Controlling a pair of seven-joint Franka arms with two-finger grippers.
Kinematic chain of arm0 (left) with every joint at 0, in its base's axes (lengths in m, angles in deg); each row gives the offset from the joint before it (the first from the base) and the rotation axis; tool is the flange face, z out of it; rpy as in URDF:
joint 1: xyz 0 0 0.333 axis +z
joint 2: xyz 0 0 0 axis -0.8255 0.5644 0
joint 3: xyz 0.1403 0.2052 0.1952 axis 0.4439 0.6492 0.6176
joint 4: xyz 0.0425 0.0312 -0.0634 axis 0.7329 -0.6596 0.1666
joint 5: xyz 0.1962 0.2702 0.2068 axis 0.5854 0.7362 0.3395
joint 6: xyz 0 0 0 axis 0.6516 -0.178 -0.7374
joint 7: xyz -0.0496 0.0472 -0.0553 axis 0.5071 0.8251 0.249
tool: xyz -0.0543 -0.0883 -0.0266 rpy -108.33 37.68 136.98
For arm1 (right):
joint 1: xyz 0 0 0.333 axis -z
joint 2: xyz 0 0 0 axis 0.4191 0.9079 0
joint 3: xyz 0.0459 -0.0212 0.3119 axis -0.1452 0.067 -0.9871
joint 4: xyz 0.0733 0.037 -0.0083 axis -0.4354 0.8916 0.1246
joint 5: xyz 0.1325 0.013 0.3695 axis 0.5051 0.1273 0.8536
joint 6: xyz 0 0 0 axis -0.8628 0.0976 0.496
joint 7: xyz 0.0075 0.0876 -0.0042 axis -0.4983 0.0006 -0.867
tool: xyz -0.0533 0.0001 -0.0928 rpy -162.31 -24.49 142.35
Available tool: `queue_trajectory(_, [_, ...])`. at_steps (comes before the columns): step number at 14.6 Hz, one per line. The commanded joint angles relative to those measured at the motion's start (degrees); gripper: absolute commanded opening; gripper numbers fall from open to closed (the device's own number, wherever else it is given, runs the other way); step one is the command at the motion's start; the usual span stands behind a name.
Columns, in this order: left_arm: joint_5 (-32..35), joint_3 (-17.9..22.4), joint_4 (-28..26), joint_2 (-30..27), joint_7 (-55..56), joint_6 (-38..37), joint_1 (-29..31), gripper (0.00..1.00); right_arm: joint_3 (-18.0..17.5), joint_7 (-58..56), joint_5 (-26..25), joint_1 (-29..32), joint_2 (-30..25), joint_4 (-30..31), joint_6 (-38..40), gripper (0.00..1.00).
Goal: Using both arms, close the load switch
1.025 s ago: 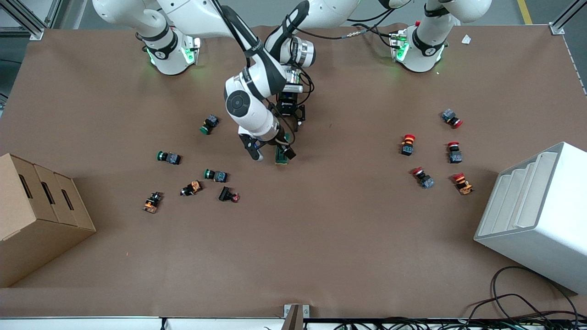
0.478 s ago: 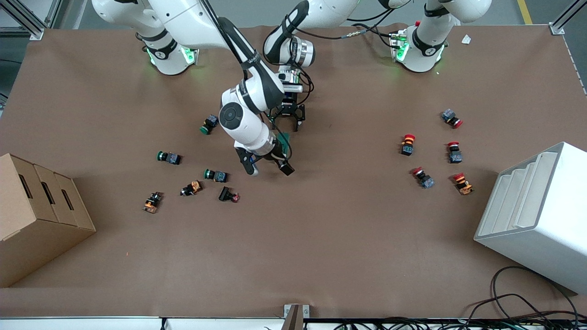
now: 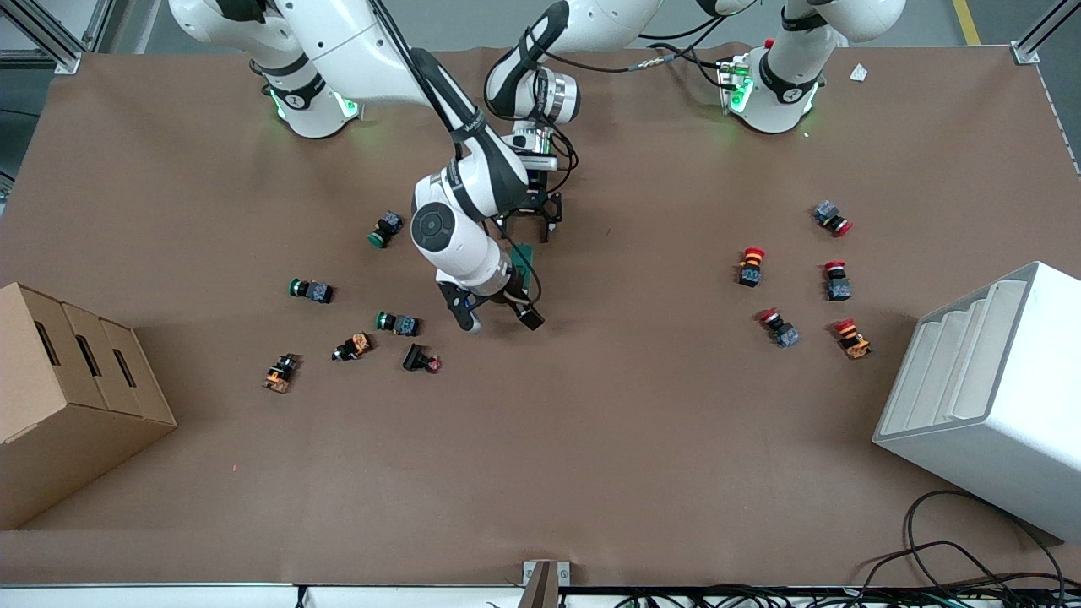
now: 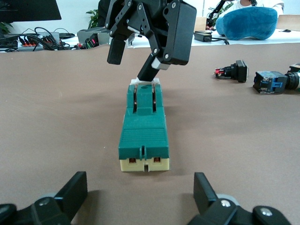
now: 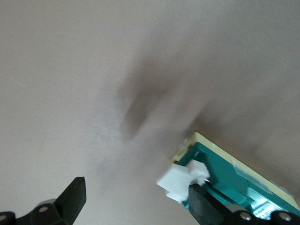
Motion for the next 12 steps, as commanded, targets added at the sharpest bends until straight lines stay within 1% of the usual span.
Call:
queue_trajectory(1, [-4.1, 0.9, 1.1, 2.8, -2.0, 1.1, 0.4, 0.99, -0.2, -1.9, -0.2, 3.1, 2.4, -3.8, 0.8, 1.00])
queue_trajectory(2, [-4.6, 0.9, 1.0, 2.8, -2.4, 1.1, 0.4, 0.99, -0.2, -1.9, -0.4, 3.6, 2.3, -4.8, 3.1, 1.00])
queue_trajectory(3, [-5.0, 0.9, 1.0, 2.8, -2.4, 1.1, 0.2, 0.99, -0.1, -2.0, -2.1, 4.8, 2.0, -6.4, 7.7, 1.00])
queue_trajectory(4, [-5.4, 0.8, 1.0, 2.7, -2.4, 1.1, 0.1, 0.99, -0.1, -1.9, -4.6, 6.3, 1.7, -8.4, 12.9, 1.00])
queue_trajectory(6, [-7.1, 0.3, 1.0, 1.7, -2.6, 1.0, -0.1, 0.99, 0.0, -3.0, -11.1, 10.0, 0.9, -12.1, 23.3, 1.00])
queue_trajectory(7, [-8.2, 0.2, 1.0, 1.0, -3.5, 0.9, -0.2, 0.99, 0.0, -6.8, -14.8, 11.7, -1.5, -12.1, 28.7, 1.00])
queue_trajectory(8, [-10.2, -0.1, 1.0, -0.1, -5.2, 0.8, -0.2, 0.99, 0.0, -12.1, -15.9, 14.1, -4.2, -11.8, 32.7, 1.00])
queue_trajectory(10, [-14.3, -1.2, 1.2, -2.9, -8.3, 0.4, -0.1, 0.99, 0.2, -23.6, -16.4, 20.0, -9.1, -11.0, 40.2, 1.00])
queue_trajectory(11, [-16.0, -1.2, 1.6, -4.5, -9.4, 0.4, -0.1, 0.99, 0.3, -29.2, -17.6, 22.6, -11.0, -11.0, 43.2, 1.00])
queue_trajectory(12, [-18.3, -1.3, 2.6, -5.4, -10.7, 0.4, -0.1, 0.99, 0.4, -33.8, -20.4, 25.3, -12.7, -11.0, 45.8, 1.00])
